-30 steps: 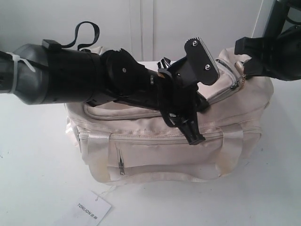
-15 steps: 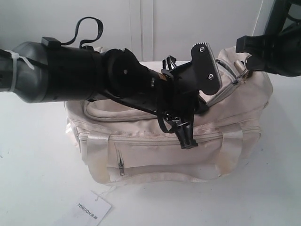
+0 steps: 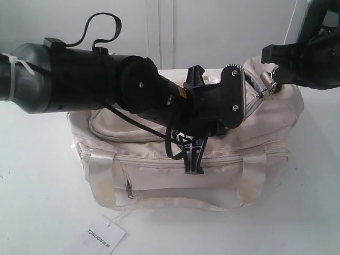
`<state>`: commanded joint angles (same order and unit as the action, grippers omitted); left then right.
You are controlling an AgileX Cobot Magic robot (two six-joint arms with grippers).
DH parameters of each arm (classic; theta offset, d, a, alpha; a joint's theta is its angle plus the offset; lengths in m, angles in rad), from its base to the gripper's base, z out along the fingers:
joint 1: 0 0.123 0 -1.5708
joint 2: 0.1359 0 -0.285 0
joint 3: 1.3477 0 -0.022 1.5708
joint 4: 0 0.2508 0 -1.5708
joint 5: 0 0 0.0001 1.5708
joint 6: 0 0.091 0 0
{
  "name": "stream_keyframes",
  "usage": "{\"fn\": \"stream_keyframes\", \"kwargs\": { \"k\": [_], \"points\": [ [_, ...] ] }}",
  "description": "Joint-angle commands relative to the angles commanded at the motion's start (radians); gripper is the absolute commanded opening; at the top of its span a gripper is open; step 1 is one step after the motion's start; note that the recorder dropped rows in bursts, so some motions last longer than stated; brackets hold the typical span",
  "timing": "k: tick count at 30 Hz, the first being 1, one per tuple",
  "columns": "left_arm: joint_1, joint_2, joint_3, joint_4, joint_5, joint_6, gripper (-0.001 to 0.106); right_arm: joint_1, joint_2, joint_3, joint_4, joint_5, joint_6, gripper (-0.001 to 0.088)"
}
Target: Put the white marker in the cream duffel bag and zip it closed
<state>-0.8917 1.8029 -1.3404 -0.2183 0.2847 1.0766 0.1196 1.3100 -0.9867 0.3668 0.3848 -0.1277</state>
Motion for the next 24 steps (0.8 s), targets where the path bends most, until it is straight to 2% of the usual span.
{"fn": "stream_keyframes", "kwargs": {
  "k": [10,24],
  "points": [
    [0.000,0.000,0.000,0.000,0.000,0.000,0.000,0.000,0.041,-0.006,0.002,-0.083,0.022,0.0000],
    [0.000,0.000,0.000,0.000,0.000,0.000,0.000,0.000,0.154,-0.109,0.042,-0.104,0.027,0.0000]
  ]
}}
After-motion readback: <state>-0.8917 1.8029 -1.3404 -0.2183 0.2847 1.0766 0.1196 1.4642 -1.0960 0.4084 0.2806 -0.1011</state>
